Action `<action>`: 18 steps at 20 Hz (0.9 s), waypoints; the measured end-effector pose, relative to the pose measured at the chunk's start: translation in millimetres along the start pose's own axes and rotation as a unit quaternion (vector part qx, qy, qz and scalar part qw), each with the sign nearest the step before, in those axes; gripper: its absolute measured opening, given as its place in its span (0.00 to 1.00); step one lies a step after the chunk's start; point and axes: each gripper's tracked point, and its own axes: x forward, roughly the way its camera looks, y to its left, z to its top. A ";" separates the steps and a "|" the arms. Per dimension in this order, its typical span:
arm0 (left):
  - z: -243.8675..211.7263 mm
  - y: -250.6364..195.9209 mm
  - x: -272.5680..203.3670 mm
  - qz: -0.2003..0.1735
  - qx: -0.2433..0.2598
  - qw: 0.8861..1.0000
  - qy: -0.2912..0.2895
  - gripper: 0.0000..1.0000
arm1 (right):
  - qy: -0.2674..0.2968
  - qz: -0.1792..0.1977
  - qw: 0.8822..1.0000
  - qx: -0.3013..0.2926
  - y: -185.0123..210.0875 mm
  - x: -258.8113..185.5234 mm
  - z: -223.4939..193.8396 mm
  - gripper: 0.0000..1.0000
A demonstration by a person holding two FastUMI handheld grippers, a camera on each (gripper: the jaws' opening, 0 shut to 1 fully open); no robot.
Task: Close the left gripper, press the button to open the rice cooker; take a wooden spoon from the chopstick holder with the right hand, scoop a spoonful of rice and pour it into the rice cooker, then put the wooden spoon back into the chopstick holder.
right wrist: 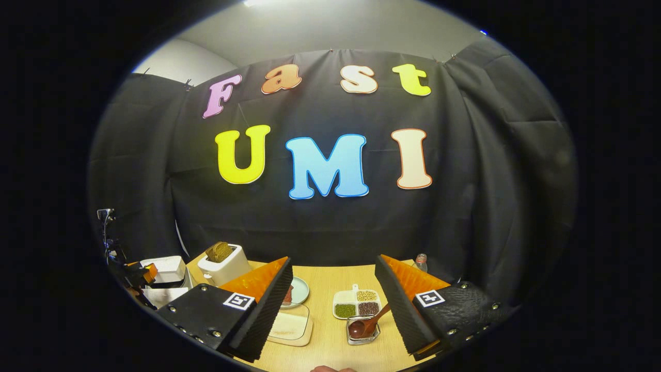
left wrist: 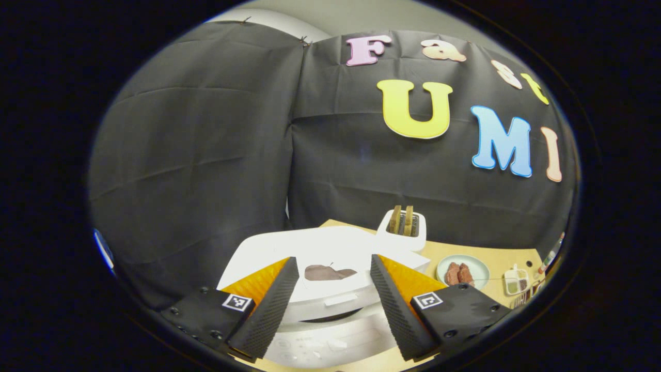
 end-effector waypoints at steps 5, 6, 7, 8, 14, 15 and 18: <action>-38.3 1.1 4.2 -0.006 0.017 0.999 0.048 0.92 | 0.004 0.004 1.000 0.007 1.6 -0.8 -4.0 0.98; -46.8 0.1 5.8 -0.008 0.025 0.998 0.057 0.96 | 0.005 0.005 1.000 0.007 1.4 -1.4 -4.9 0.98; -54.3 0.1 5.3 -0.009 0.035 0.997 0.062 0.95 | 0.005 0.006 1.000 0.008 1.5 -1.7 -5.1 0.98; -52.6 0.1 7.6 -0.009 0.039 0.998 0.052 0.94 | 0.006 0.006 1.000 0.010 1.3 -2.2 -6.0 0.98; -47.7 0.8 11.6 -0.004 0.028 0.997 0.066 0.97 | 0.011 0.011 1.000 0.022 1.0 -3.1 -12.8 0.98; -47.4 0.6 11.7 -0.005 0.028 0.997 0.068 1.00 | 0.010 0.011 1.000 0.022 0.0 -3.6 -13.2 0.98; -28.7 -2.5 4.5 -0.017 -0.002 0.998 0.061 1.00 | 0.007 0.013 1.000 0.026 -3.1 -5.1 -9.7 0.98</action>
